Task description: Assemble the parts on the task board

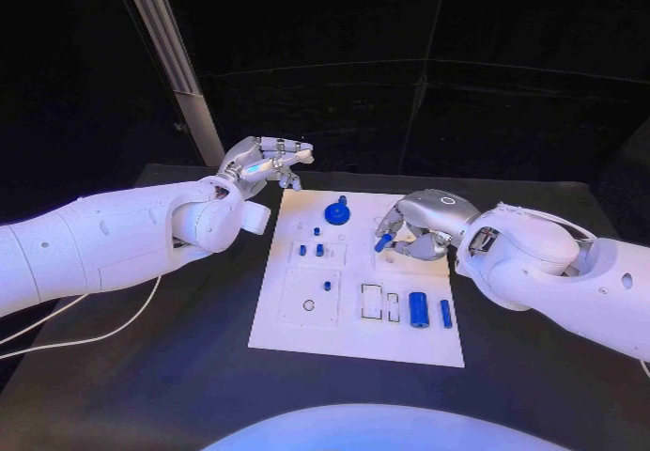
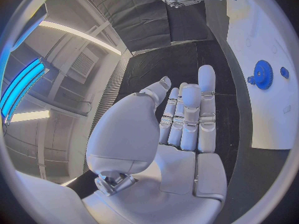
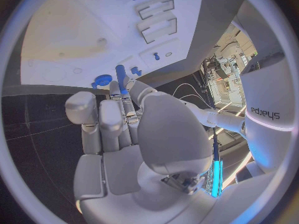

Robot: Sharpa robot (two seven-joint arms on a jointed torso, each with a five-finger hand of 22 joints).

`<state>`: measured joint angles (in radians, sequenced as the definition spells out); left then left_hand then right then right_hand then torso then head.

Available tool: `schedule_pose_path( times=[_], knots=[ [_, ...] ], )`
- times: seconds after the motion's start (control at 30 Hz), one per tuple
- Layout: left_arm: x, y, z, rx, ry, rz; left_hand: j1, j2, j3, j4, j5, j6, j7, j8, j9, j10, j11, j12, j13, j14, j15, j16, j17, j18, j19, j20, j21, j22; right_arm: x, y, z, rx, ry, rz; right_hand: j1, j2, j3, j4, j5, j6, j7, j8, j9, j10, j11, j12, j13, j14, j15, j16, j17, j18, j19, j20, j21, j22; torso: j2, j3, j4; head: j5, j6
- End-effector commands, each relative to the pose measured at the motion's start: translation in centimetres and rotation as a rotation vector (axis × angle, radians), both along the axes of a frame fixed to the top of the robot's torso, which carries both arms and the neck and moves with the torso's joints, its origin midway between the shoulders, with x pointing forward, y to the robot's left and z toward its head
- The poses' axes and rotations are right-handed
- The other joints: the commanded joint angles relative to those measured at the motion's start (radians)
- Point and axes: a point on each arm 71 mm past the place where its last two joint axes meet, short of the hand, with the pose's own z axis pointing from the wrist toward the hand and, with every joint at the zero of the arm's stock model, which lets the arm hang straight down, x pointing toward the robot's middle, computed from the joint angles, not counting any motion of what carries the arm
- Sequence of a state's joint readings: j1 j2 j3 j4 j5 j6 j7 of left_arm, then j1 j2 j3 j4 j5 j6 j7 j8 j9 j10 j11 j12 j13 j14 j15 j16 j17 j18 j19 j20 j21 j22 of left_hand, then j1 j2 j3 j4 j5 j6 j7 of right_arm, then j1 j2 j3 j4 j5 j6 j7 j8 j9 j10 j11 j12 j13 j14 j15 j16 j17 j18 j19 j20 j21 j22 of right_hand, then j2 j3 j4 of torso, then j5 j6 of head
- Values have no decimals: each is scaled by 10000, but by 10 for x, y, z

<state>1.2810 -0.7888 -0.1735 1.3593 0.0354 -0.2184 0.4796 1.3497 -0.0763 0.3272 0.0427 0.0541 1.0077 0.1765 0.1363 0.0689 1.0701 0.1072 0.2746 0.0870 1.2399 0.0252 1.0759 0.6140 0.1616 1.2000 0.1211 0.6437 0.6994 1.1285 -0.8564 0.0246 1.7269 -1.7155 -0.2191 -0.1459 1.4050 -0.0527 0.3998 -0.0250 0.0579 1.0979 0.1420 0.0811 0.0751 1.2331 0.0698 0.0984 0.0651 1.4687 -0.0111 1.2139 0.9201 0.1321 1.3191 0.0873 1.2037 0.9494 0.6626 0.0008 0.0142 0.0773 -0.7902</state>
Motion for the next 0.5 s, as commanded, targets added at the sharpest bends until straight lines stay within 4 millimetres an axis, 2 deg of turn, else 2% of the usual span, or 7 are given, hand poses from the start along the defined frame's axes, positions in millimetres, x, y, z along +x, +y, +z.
schedule_pose_path(
  times=[0.03, 0.27, 0.5],
  knots=[
    [1, -1, 1, -79, -44, -70, 73, -1, 13, -50, -37, -66, 28, 64, -12, -101, 2, 42, -16, -69, -28, -37, -4, 209, -43, 6, -42, -14, -6, 16, 7, 758, 3, 431, -18, -43, 47, 2, 6, 59, -3, 24, 1, 64, -23, -36, 1, 98, -71, 48, 9, -139, 74, 6, 39, 16, 21, -1, 9, 64, -9],
    [1, -2, 1, -75, -43, -70, 73, -1, 13, -50, -37, -66, 28, 64, -12, -101, 2, 42, -16, -69, -28, -37, -4, 209, -43, 6, -42, -14, -15, 55, 7, 1043, 267, 1406, -30, -41, 71, 5, 10, 66, 12, 14, -2, 70, -13, -58, -1, 96, -66, 44, -8, -137, 67, 6, 34, 3, 32, -3, 15, 198, -76],
    [1, -3, 1, -85, -45, -102, 87, 6, 19, -57, -36, -70, 27, 66, -12, -110, 1, 48, -17, -77, -27, -43, -21, 210, -41, 7, -49, -20, -30, 89, -14, 899, 793, 2425, -34, -33, 111, 1, 29, 63, 26, -4, -8, 68, -3, -91, -4, 91, -59, 42, -26, -134, 56, 7, 28, -12, 30, -2, 5, 375, -196]
  ],
)
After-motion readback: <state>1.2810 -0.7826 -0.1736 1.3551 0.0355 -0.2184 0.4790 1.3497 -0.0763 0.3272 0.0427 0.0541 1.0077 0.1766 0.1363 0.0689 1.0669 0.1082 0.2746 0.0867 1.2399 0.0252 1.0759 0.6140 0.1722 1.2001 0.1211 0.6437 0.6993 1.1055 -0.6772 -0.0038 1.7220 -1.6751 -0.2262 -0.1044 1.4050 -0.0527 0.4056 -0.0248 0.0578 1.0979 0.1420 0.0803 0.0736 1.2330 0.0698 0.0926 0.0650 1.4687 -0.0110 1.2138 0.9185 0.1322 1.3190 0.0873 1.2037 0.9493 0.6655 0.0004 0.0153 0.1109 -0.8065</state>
